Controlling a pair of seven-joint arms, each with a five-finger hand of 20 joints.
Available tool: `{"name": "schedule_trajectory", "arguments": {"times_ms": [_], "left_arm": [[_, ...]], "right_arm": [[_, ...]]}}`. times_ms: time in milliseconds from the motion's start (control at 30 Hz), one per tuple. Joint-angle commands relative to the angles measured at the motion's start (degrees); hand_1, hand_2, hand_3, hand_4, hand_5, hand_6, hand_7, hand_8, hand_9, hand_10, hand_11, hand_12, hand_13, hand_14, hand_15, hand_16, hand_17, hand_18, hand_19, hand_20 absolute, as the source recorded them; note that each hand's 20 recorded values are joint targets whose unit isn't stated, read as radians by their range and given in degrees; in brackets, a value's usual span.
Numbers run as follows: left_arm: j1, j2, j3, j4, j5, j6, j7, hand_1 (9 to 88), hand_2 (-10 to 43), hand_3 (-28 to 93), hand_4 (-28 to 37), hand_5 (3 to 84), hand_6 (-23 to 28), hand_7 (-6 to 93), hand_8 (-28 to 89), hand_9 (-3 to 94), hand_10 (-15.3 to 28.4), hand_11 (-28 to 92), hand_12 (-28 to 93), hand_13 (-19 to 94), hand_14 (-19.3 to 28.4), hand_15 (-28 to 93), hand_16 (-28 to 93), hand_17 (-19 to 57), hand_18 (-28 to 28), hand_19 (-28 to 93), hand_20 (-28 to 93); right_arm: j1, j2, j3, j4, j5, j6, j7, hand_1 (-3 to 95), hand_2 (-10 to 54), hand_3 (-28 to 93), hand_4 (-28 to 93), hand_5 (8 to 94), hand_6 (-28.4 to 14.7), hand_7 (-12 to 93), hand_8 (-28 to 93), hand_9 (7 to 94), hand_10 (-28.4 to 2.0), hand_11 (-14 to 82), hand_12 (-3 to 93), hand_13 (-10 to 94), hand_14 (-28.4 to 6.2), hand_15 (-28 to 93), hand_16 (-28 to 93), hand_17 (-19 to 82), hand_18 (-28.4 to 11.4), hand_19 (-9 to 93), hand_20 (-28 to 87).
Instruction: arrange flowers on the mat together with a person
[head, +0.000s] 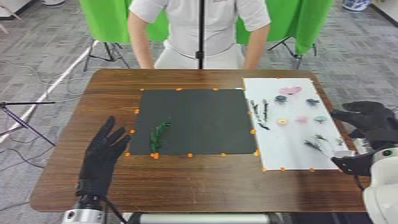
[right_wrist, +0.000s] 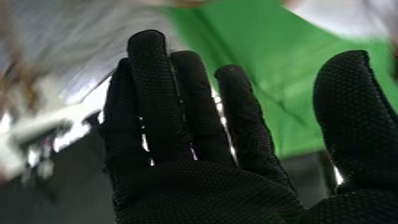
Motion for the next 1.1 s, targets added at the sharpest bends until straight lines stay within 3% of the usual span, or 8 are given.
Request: {"name": "schedule_trajectory", "arguments": {"times_ms": [33, 500, 767, 900, 967, 1100], "left_arm": [[0.3, 0.03, 0.17, -0.12, -0.17, 0.22, -0.30, 20.3, 6.0, 76, -28.3, 24.5, 0.0, 11.0, -10, 26.9, 13.0, 10, 12, 21, 18.1, 22, -1, -13.1, 20.8, 41, 5], [0.0, -0.10, 0.09, -0.13, 0.10, -0.17, -1.20, 20.8, 5.8, 76, -28.3, 24.5, 0.0, 11.1, -10, 26.8, 12.9, 10, 12, 21, 18.2, 22, -1, -13.1, 20.8, 41, 5], [0.2, 0.19, 0.03, -0.11, -0.24, 0.22, -0.72, 21.1, 5.8, 76, -28.3, 24.5, 0.0, 11.2, -10, 26.8, 12.9, 10, 12, 21, 18.1, 22, -1, -13.1, 20.8, 41, 5], [0.4, 0.17, -0.13, -0.09, -0.20, -0.01, -0.72, 21.2, 5.8, 76, -28.3, 24.5, 0.0, 11.3, -10, 26.8, 12.9, 10, 12, 21, 18.1, 22, -1, -13.1, 20.8, 41, 5], [0.5, 0.29, 0.03, -0.04, -0.20, -0.01, -0.52, 21.2, 5.8, 76, -28.3, 24.5, 0.0, 11.3, -10, 26.8, 12.9, 10, 12, 21, 18.1, 22, -1, -13.1, 20.8, 41, 5], [0.5, 0.05, -0.16, 0.03, -0.05, -0.36, -0.70, 21.2, 5.8, 76, -28.3, 24.5, 0.0, 11.3, -10, 26.8, 12.9, 10, 12, 21, 18.1, 22, -1, -13.1, 20.8, 41, 5]], "right_arm": [[1.2, 0.6, -5.7, 3.9, -9.0, -4.7, 11.6, 28.7, 1.7, 64, -20, 44.9, -4.3, 14, -10, 49.6, -18.2, 21.5, 16.6, 49, -18.5, 60, 11, 16, -25.0, 71, 31], [2.9, 0.9, -11.1, 7.5, -13.6, -11.3, 11.7, 30.5, 0.4, 63, -19, 47.6, -3.8, 14, -10, 51.7, -17.5, 20.4, 16.4, 50, -17.9, 58, 10, 15, -25.7, 68, 29], [7.3, 2.1, -16.6, 12.3, -14.4, -14.9, 12.7, 31.2, -0.4, 63, -19, 49.0, -3.2, 14, -10, 52.8, -17.4, 20.2, 16.5, 51, -17.4, 56, 11, 15, -26.2, 68, 29], [9.8, 2.6, -19.9, 14.6, -15.6, -14.5, 13.3, 32.9, -1.1, 63, -20, 49.6, -1.8, 15, -10, 53.8, -15.8, 20.7, 16.5, 52, -16.7, 56, 11, 15, -26.3, 67, 29], [10.8, 3.2, -21.9, 15.6, -18.5, -14.1, 13.9, 36.4, -1.9, 62, -20, 52.6, -0.8, 16, -11, 57.0, -14.7, 22.0, 16.2, 54, -15.4, 56, 11, 16, -25.9, 67, 29], [12.0, 4.1, -24.9, 17.3, -23.3, -11.7, 15.0, 52.8, -4.1, 51, -23, 73.2, 1.6, 18, -2, 75.5, -10.3, 22.6, 16.8, 65, -9.9, 53, 15, 21, -22.9, 69, 29]]}}
